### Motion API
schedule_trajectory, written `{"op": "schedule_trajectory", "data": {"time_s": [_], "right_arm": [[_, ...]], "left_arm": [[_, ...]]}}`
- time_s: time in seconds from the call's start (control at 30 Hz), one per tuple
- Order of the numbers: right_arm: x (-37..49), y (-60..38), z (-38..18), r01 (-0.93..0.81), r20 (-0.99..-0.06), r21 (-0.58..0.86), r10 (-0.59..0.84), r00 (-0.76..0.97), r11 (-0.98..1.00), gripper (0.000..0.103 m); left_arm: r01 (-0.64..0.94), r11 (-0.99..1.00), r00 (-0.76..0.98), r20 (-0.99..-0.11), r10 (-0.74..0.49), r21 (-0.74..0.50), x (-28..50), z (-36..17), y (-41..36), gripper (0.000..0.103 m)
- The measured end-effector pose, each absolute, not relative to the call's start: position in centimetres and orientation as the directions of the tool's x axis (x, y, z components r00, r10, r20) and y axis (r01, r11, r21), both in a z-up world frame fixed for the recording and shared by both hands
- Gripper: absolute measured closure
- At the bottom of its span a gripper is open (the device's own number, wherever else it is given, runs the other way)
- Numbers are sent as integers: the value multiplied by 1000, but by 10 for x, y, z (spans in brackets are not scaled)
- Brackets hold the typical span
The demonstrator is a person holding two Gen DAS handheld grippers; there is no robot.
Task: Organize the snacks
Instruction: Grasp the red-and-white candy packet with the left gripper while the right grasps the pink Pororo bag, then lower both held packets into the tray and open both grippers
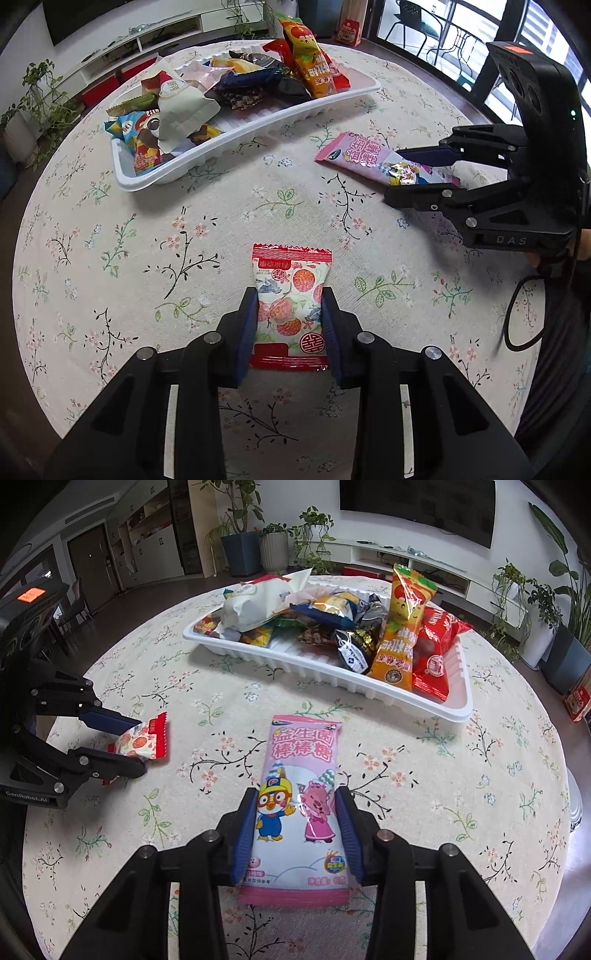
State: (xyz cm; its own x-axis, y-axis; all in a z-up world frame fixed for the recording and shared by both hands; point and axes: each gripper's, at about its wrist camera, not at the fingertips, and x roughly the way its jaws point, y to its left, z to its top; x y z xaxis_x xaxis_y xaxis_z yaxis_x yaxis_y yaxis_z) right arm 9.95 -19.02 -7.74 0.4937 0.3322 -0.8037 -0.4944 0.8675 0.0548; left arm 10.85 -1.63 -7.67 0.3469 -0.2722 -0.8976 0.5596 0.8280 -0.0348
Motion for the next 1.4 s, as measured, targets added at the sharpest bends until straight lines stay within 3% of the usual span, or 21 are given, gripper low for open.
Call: {"op": "schedule_trajectory", "data": {"time_s": [0.57,0.9,1.4], "right_arm": [[90,-199,-61,-465,-761,109,374,531,879,62],[94,-221,-32,-388,-683,172,393,616,906,62],[150,-193,48,-366,-610,111,354,708,924,62]], "left_arm": [[483,871,428,-844,-322,-88,100,-56,-3,73],[444,887,515,-775,-366,-124,127,-6,14,73],[370,914,644,-664,-380,-165,224,76,11,73]]}}
